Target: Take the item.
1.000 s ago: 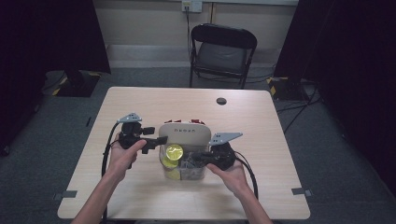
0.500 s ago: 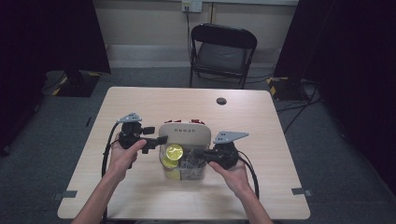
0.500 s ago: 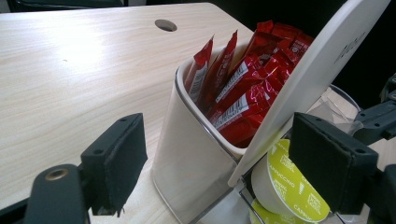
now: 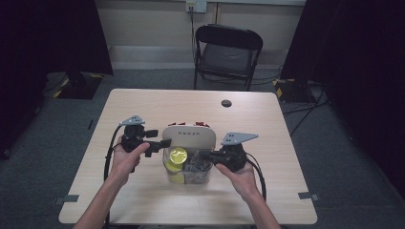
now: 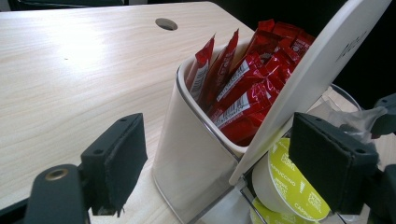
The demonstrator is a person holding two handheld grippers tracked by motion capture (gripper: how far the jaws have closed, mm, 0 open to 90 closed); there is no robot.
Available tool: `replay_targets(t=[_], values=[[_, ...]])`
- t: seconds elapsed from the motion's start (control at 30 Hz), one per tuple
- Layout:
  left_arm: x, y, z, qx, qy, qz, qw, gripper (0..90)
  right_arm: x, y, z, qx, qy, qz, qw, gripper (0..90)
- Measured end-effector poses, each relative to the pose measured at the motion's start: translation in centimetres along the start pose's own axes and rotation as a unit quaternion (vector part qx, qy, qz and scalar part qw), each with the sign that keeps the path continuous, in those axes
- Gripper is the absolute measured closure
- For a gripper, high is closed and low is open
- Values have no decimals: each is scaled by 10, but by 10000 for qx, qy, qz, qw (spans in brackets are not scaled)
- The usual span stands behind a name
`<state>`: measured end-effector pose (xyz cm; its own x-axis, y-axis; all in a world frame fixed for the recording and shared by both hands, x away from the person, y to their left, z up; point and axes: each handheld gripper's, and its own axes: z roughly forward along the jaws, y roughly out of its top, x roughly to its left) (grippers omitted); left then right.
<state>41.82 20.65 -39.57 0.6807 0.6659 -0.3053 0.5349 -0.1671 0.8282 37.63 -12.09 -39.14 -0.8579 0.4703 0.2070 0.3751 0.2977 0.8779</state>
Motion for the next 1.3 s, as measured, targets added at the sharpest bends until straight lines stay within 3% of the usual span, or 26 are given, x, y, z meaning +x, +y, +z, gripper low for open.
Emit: replay_targets(t=[0.77,1.3], values=[[2,0,0,9,5,-16,10000,175,-3,7,-25,-279,-24,21,9996,900],[2,0,0,8,12,2,10000,176,-5,8,-47,-451,-169,14,9988,900]])
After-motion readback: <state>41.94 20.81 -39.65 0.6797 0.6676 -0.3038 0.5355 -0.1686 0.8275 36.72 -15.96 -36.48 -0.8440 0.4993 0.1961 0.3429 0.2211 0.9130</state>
